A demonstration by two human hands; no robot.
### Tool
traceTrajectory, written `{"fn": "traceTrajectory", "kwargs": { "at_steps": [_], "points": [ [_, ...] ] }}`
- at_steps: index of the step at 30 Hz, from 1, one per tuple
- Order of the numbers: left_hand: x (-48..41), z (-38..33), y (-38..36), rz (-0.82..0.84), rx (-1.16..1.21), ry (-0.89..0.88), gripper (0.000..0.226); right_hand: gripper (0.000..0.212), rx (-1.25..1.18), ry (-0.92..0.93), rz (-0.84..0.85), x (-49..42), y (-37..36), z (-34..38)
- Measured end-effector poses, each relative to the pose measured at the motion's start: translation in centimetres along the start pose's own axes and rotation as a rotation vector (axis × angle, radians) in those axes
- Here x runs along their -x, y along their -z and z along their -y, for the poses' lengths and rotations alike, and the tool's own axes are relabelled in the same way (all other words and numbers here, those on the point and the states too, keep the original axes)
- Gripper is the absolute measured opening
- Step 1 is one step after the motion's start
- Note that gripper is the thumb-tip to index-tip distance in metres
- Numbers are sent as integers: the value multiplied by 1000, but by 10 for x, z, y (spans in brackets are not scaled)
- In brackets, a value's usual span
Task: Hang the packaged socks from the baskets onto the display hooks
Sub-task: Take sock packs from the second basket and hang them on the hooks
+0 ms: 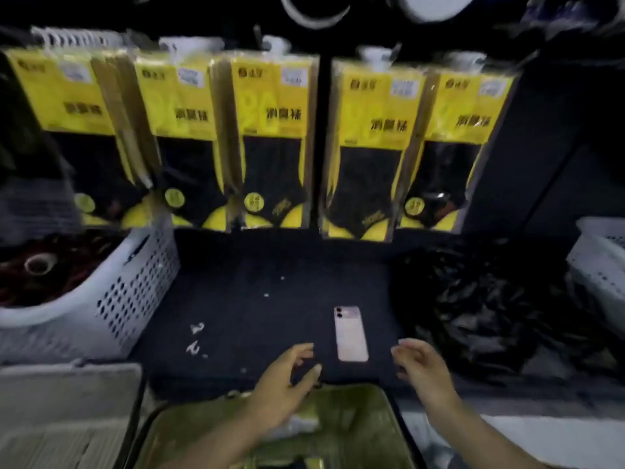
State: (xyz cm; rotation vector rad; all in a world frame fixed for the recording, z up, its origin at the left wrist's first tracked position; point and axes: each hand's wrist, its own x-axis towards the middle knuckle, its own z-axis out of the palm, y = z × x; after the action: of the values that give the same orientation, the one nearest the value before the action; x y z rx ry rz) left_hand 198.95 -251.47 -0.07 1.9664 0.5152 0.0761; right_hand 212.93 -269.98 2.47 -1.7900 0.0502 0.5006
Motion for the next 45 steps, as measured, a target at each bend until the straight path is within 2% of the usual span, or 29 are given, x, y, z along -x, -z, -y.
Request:
{"fn": "traceTrajectory", "kwargs": {
  "at_steps": [4,7,10,13,16,19,23,27,31,34,36,40,44,45],
  "points": [
    [56,113,0,-44,-73,214,19,31,238,-296,262,22,-50,-94],
    [93,178,-4,-88,36,458,18,35,341,-470,339,33,-74,-150],
    [123,222,-12,-14,26,681,42,30,380,-549,354,39,-81,-195],
    [140,242,-16,66,73,663,42,18,369,-607,362,42,-80,-233],
    [139,250,-19,62,97,664,32,29,394,-509,429,39,-83,-260],
    [135,254,-24,65,100,667,40,39,493,-497,495,39,-87,-277],
    [138,257,-34,12,37,711,51,47,555,-556,437,41,-97,-293],
    [140,262,-37,28,54,703,32,45,678,-555,532,39,-88,-300],
    [137,256,-31,62,113,709,19,32,586,-522,564,40,-78,-295],
    [133,253,-28,-37,213,748,34,41,296,-581,506,39,-86,-266],
    [127,246,-24,-140,289,770,43,38,86,-604,502,37,-94,-238],
    [110,221,-10,-250,400,792,46,25,63,-429,576,43,-91,-180],
    [101,188,21,-141,370,683,48,26,99,-231,536,55,-75,-126],
    [98,176,28,-130,378,631,58,24,96,-187,521,57,-70,-111]
  ]
}}
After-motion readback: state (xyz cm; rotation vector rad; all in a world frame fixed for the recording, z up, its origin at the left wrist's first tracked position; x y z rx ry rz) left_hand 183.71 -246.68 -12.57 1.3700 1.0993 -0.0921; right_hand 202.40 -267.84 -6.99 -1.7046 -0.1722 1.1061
